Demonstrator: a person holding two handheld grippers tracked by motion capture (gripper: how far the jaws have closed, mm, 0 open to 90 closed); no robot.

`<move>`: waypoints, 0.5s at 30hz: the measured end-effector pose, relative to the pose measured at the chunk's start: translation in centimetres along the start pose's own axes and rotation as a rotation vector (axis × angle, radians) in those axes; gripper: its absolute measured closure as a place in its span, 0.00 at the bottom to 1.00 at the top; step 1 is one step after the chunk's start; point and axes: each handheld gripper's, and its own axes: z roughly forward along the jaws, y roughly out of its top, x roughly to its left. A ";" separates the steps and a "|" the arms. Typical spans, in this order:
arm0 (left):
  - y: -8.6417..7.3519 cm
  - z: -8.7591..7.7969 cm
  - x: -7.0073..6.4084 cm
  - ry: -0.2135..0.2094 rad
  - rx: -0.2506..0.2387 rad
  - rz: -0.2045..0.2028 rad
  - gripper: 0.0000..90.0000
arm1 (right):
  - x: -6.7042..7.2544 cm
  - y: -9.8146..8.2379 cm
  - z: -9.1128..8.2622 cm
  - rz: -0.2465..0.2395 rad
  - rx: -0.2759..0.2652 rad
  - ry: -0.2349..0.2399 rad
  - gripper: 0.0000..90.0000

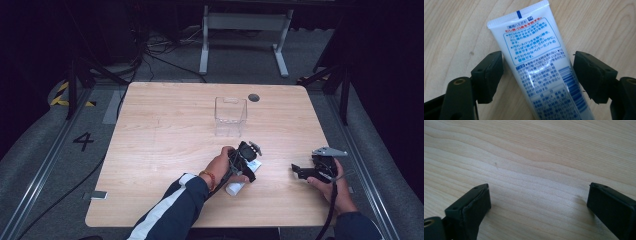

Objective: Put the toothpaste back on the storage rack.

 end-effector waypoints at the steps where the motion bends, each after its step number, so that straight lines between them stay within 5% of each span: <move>1: 0.2 0.1 -0.2 0.014 0.009 0.001 0.28 | 0.0 0.0 0.0 -0.002 0.000 0.001 0.06; 5: 0.4 -0.2 -0.6 0.002 0.022 0.038 0.45 | 0.0 0.0 0.0 -0.004 -0.001 0.002 0.06; 15: 0.0 -0.9 -0.4 -0.031 0.009 0.077 0.63 | 0.0 0.0 0.0 -0.007 0.001 0.005 0.06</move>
